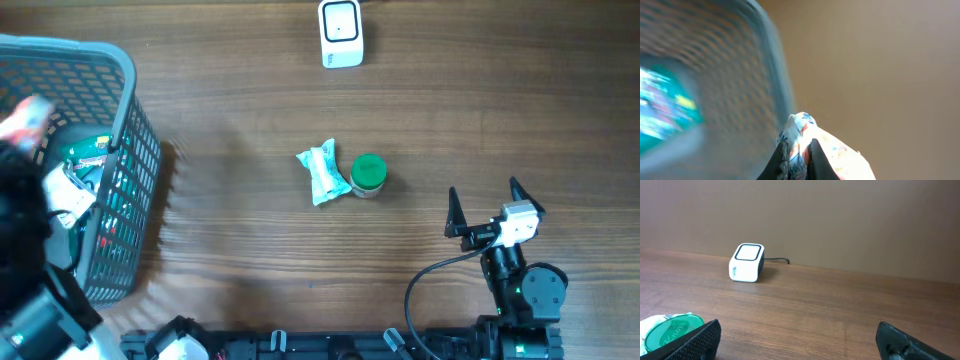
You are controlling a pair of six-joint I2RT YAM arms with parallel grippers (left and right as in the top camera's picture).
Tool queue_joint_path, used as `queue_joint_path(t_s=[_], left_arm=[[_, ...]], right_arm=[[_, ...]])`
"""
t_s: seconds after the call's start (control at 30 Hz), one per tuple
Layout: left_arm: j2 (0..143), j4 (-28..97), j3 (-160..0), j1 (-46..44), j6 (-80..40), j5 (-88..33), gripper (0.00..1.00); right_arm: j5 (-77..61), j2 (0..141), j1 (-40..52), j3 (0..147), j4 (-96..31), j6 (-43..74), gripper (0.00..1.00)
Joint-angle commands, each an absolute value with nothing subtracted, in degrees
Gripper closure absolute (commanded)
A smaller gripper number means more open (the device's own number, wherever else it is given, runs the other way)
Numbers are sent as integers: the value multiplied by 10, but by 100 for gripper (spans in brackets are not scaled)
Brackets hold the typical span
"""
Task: Scan the item barcode
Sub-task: 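Place the orange packet on the table left of the teal packet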
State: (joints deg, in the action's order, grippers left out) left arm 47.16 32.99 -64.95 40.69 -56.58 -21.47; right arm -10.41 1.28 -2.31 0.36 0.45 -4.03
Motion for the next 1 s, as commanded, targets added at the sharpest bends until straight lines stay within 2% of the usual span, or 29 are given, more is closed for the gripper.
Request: queue_joint_path(t_s=[0.0, 0.1, 0.13, 0.23, 0.3, 0.43, 0.6, 0.73, 0.8, 0.83, 0.87, 0.97], left_arm=[[477, 330, -651, 265, -509, -368, 96], [510, 357, -648, 98, -383, -353, 96], [541, 386, -648, 5, -328, -317, 96], [626, 437, -648, -155, -305, -156, 96], [707, 456, -648, -243, -352, -17, 96], [851, 476, -648, -311, -533, 143, 96], [1013, 456, -648, -321, -783, 175, 96], [1029, 455, -648, -343, -788, 173, 94], [1005, 456, -652, -356, -748, 184, 50], [986, 461, -656, -360, -734, 191, 5], [957, 473, -665, -362, -721, 202, 0], [864, 506, -705, -361, -673, 247, 0]], right_arm=[[-101, 10, -22, 3, 7, -45, 0], [-101, 10, -22, 3, 7, -45, 0], [-101, 10, -22, 3, 7, -45, 0], [-101, 10, -22, 3, 7, -45, 0], [-101, 10, -22, 3, 7, -45, 0], [-101, 10, -22, 3, 7, -44, 0], [-101, 10, -22, 3, 7, -44, 0], [-101, 10, -22, 3, 7, -44, 0], [-101, 10, -22, 3, 7, -45, 0], [-101, 10, -22, 3, 7, -44, 0], [-101, 10, -22, 3, 7, -44, 0], [-101, 10, -22, 3, 7, -44, 0]])
